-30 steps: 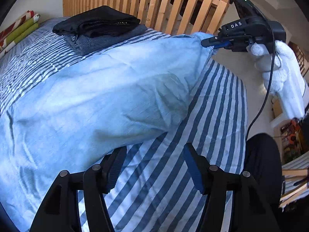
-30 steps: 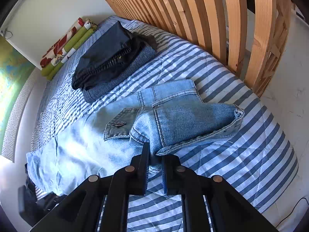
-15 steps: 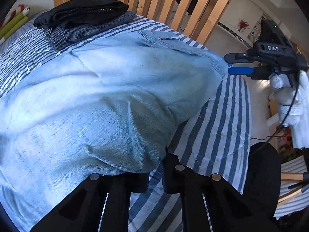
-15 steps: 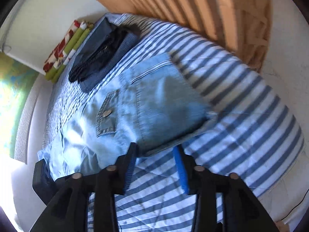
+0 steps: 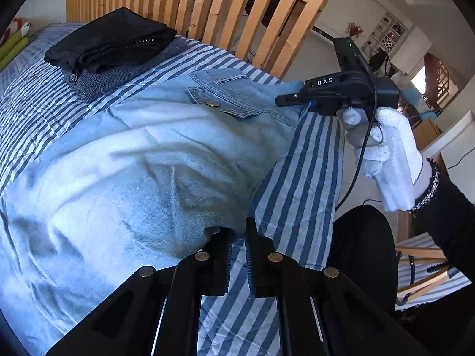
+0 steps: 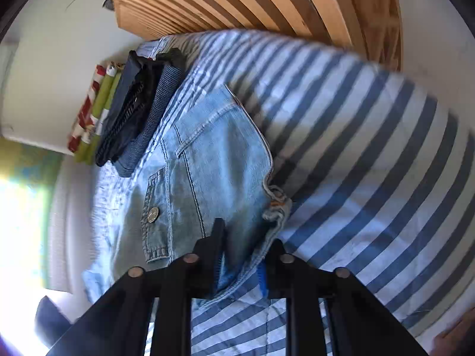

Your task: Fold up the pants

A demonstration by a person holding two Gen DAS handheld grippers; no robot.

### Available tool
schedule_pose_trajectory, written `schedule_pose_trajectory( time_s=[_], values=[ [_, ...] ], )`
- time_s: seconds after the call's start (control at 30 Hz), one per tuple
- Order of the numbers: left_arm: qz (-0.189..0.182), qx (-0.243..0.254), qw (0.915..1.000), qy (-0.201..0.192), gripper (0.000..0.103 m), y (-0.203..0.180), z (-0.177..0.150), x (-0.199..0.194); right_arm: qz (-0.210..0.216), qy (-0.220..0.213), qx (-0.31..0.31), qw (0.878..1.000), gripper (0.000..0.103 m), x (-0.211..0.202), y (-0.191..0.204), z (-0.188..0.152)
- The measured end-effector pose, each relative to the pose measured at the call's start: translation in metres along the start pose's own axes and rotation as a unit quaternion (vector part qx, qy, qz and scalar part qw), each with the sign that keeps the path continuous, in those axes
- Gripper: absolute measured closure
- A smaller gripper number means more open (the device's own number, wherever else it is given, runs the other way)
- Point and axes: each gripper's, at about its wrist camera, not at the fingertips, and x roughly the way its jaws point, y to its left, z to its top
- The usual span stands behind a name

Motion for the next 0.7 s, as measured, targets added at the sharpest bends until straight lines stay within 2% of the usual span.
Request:
schedule_pose_trajectory(
  time_s=[0.07,0.17,0.3,0.37,0.4,0.47,0.5,0.57,0.6,0.63,0.7],
  values=[
    [-0.020,-0.008,0.9998,-0.001,0.095,-0.007,0.001,-0.001,-0.036,-0.049,-0.058,0.997,0.093,-0.024,0.022,0.003],
    [-0.047,0.003,0.9989,-0.005,0.096,-0.029,0.004,0.003,-0.079,-0.115,-0.131,0.982,0.094,-0.064,0.052,0.006],
    [-0.069,0.042,0.9966,-0.017,0.096,-0.072,0.009,0.018,-0.147,-0.185,-0.190,0.953,0.094,-0.097,0.066,0.005],
    [-0.063,0.047,0.9968,-0.010,0.095,-0.079,0.011,0.037,-0.180,-0.183,-0.185,0.949,0.094,-0.094,0.055,0.006],
    [-0.065,0.037,0.9971,0.009,0.087,-0.077,0.010,0.050,-0.186,-0.170,-0.179,0.951,0.094,-0.087,0.046,0.007],
    [-0.076,0.014,0.9959,0.048,0.079,-0.071,0.002,0.064,-0.208,-0.113,-0.193,0.952,0.094,-0.065,0.036,0.008],
    [-0.076,0.007,0.9959,0.048,0.079,-0.067,-0.004,0.060,-0.228,-0.082,-0.199,0.949,0.093,-0.054,0.032,0.006],
    [-0.079,0.007,0.9961,0.038,0.075,-0.062,-0.019,0.040,-0.251,-0.064,-0.215,0.942,0.092,-0.049,0.031,-0.002],
    [-0.071,0.004,0.9971,0.027,0.066,-0.057,-0.029,0.024,-0.261,-0.071,-0.223,0.936,0.090,-0.053,0.034,-0.007],
    [-0.064,0.002,0.9979,0.015,0.063,-0.052,-0.040,0.008,-0.268,-0.082,-0.229,0.932,0.088,-0.059,0.040,-0.012],
    [-0.040,-0.016,0.9989,-0.018,0.059,-0.036,-0.063,-0.029,-0.259,-0.096,-0.238,0.931,0.086,-0.072,0.055,-0.020]
  ],
)
